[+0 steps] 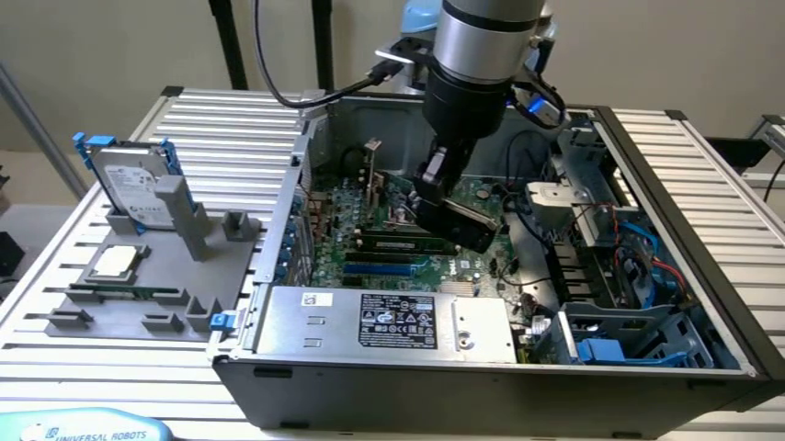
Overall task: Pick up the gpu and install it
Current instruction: 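Insert the gpu into the slot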
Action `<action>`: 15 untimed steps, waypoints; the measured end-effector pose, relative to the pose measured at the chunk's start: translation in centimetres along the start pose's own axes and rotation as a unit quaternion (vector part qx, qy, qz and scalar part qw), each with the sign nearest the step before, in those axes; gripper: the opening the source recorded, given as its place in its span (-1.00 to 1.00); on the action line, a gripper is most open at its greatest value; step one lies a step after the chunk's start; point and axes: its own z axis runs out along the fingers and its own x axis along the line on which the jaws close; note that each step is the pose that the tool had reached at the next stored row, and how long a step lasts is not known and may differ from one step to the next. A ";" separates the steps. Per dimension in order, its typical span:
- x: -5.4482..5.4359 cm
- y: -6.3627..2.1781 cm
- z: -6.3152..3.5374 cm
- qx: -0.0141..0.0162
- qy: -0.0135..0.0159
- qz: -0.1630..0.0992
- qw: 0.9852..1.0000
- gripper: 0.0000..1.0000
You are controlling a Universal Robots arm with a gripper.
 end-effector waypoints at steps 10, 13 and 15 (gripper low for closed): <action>0.0 -0.07 1.22 0.000 0.005 -0.090 0.996 -0.47; 0.0 -0.09 1.50 0.000 0.006 -0.117 0.993 -0.47; 0.0 -0.10 1.64 0.000 0.007 -0.136 0.991 -0.47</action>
